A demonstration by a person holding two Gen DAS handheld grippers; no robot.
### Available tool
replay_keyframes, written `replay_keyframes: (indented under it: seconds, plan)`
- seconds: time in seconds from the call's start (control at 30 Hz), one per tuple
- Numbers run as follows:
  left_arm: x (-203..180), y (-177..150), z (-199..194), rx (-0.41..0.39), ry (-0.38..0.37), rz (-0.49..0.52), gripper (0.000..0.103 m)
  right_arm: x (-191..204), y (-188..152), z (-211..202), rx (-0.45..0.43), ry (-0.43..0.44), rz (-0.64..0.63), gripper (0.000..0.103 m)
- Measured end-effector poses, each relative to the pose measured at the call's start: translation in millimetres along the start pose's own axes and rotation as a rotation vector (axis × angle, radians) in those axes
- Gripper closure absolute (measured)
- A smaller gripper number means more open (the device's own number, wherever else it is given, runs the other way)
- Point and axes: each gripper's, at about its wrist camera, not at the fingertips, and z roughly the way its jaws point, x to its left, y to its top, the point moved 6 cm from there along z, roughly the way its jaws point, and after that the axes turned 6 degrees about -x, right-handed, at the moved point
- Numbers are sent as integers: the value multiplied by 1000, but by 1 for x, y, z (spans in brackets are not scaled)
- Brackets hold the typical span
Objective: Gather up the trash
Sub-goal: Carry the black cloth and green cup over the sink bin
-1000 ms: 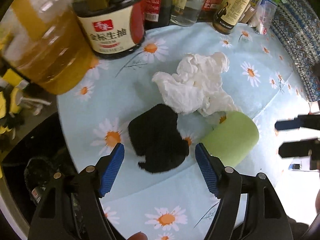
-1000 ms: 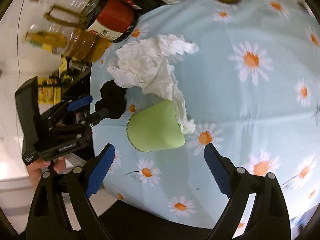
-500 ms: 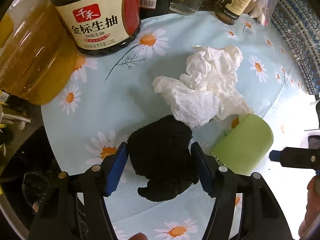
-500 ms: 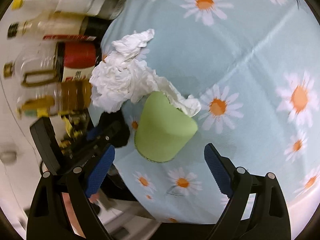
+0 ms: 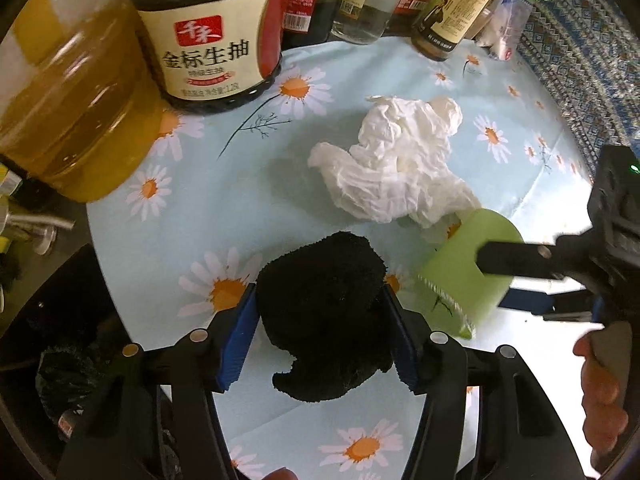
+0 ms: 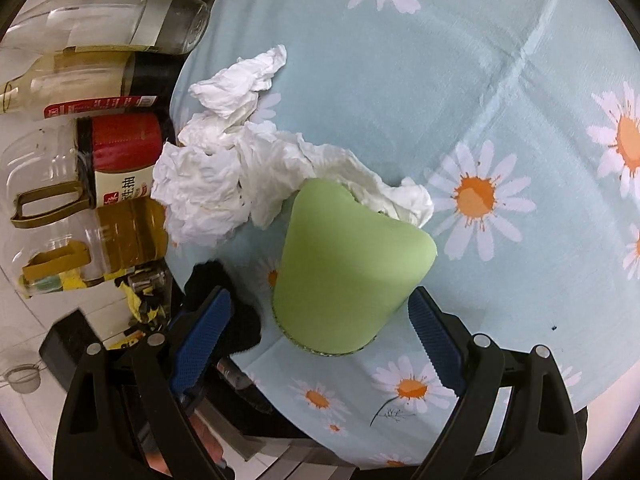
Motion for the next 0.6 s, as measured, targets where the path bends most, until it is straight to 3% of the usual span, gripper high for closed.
replay_keyframes:
  seconds: [0.2,0.27,0.6]
  plan:
    - [6,-12,-19,-34,-7,-12,46,4,0,6,-7,-60,-4,23]
    - [6,-13,-21,-42,-9,-17,46,5,1,4,-18,-84,-20,37]
    - [8,-25,-35,-81,-11,-40,46,11,-7,7,-7,-73,-57,41]
